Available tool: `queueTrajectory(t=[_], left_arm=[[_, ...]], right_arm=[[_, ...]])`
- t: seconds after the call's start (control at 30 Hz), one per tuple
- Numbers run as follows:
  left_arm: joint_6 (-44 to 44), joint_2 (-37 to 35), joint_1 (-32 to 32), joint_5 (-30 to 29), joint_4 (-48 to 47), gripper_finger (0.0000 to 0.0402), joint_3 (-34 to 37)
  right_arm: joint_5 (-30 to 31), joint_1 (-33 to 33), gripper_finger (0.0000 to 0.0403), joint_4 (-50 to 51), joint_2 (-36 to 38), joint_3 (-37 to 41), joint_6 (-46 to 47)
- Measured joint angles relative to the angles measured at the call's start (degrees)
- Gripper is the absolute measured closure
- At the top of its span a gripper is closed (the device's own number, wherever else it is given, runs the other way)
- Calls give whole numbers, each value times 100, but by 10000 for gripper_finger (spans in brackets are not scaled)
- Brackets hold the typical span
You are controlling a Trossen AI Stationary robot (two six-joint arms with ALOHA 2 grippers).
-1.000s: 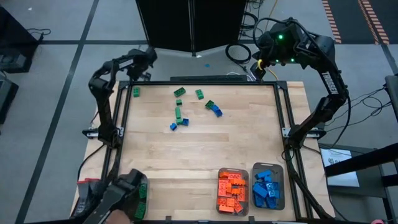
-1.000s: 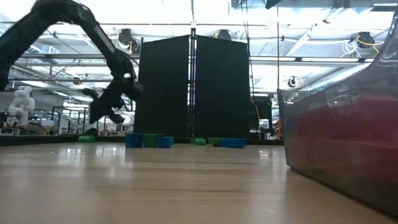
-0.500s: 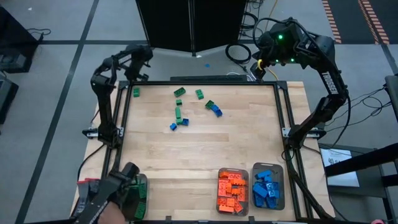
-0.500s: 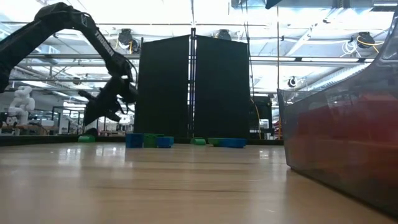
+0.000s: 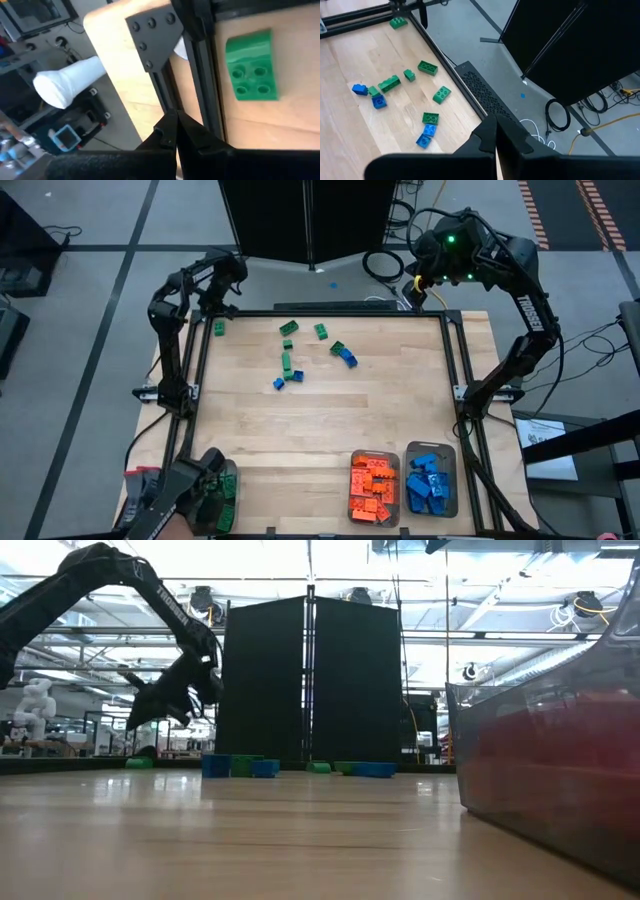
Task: Sort blocks
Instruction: Move the green game piece to the center
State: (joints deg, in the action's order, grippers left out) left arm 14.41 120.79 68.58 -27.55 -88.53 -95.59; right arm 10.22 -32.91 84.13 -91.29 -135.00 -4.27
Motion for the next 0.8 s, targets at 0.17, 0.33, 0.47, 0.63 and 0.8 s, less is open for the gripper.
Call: queueTrajectory(t=[0.17, 0.33, 0.47, 0.63, 0.8], left_arm=[[343, -2, -65, 858, 13, 402, -408], [758, -4, -192, 1793, 99, 402, -490], [829, -2, -95, 2560, 221, 402, -353], [969, -4, 41, 2679, 277, 402, -118], [1076, -3, 168, 3311, 470, 402, 176]], right_arm=[[-1, 0, 403, -5, 0, 0, -98], [-2, 0, 403, -41, 0, 0, -127], [-2, 0, 403, -36, 0, 0, -146], [-2, 0, 403, 13, 0, 0, -221], [-2, 0, 403, 12, 0, 0, -331]])
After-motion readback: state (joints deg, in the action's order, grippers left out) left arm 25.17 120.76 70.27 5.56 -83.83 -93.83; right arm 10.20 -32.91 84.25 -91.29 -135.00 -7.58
